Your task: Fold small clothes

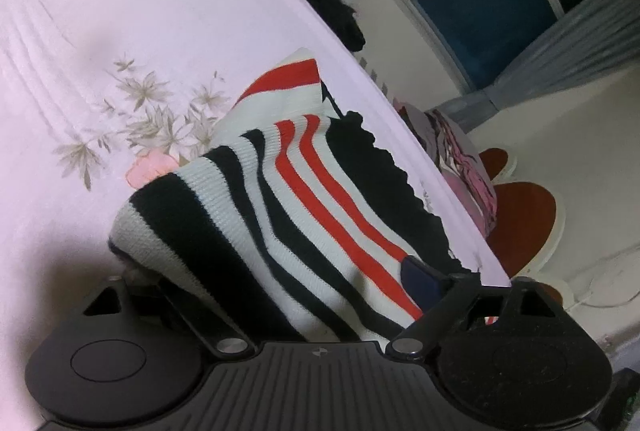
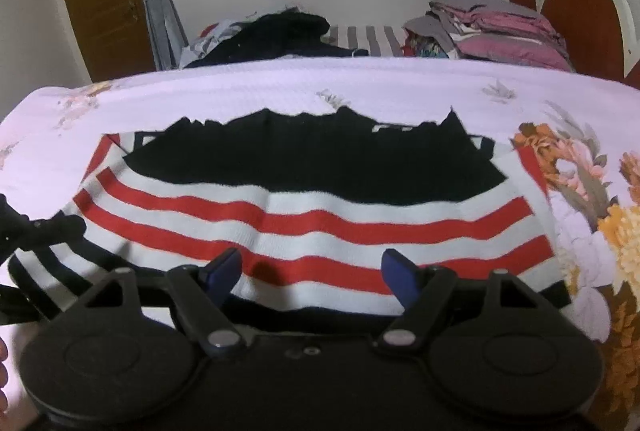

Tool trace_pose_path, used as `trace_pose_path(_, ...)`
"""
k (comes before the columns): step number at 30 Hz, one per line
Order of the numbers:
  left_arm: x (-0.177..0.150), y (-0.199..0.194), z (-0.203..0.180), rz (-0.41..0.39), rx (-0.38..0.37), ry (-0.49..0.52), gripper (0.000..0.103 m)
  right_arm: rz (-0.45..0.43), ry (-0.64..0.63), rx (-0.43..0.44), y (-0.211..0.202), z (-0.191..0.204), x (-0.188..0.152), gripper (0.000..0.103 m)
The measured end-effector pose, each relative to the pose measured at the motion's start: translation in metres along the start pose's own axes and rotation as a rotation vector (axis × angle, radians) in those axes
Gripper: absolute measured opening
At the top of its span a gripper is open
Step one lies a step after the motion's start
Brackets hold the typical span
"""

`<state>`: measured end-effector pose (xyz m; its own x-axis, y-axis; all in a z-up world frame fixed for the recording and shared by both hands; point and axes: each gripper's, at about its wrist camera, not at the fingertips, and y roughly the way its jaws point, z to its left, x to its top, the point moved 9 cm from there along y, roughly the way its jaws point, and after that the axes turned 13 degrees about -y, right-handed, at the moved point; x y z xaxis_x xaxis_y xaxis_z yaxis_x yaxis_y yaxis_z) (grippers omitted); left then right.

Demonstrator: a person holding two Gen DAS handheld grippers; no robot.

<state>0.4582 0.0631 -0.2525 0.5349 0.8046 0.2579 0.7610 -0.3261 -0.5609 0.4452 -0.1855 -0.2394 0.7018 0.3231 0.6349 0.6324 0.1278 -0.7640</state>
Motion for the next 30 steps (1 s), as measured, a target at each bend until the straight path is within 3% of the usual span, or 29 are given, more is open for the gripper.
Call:
trace_pose_path(1, 0.001, 0.0, 0.002, -0.006, 0.001, -0.01, 0.069, 0.04, -0.015, 0.001, 0.008, 0.003, -0.007, 0.076)
trace_pose_path(3, 0.006, -0.001, 0.009, -0.014, -0.008, -0.044, 0.061, 0.022, -0.078, -0.032, 0.011, 0.009, -0.009, 0.078)
trace_pose_path(8, 0.009, 0.0, 0.019, -0.023, -0.006, -0.068, 0.032, 0.02, -0.057, -0.073, 0.005, 0.008, -0.01, 0.075)
trace_pose_path(14, 0.006, -0.005, 0.013, -0.065, -0.009, -0.067, 0.022, 0.02, -0.109, -0.07, 0.009, 0.011, -0.012, 0.078)
trace_pose_path(18, 0.002, -0.013, -0.014, -0.115, -0.013, 0.048, 0.017, 0.006, -0.107, -0.042, 0.007, 0.008, -0.012, 0.079)
trace_pose_path(22, -0.008, -0.019, -0.06, -0.144, -0.042, 0.226, 0.015, -0.013, -0.097, 0.006, 0.004, 0.002, -0.01, 0.077)
trace_pose_path(30, -0.063, -0.014, -0.163, -0.113, -0.15, 0.537, 0.015, -0.089, 0.04, 0.035, -0.033, -0.054, -0.01, 0.076)
